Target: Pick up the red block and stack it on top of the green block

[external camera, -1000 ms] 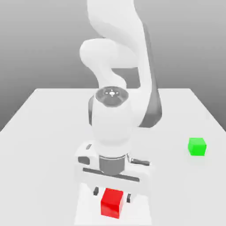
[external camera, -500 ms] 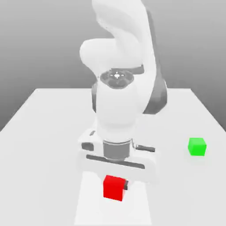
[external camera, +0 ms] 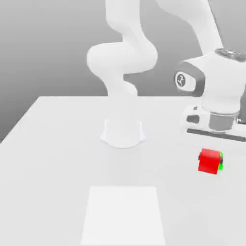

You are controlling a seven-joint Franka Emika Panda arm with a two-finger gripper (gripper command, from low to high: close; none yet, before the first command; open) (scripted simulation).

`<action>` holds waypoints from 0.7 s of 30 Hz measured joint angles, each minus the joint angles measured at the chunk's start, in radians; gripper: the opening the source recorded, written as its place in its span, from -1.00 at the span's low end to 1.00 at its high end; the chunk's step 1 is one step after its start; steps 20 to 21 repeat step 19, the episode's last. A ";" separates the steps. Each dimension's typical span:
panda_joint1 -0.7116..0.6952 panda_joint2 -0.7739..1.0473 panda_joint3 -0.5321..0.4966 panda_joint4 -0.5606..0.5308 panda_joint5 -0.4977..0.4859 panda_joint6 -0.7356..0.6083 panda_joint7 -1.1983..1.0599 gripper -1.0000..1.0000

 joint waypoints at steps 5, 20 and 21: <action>0.094 -0.066 0.096 -0.050 0.065 -0.011 0.194 -1.00; 0.148 0.144 0.124 -0.080 -0.217 0.209 0.583 1.00; 0.148 0.144 0.124 -0.080 -0.217 0.209 0.583 1.00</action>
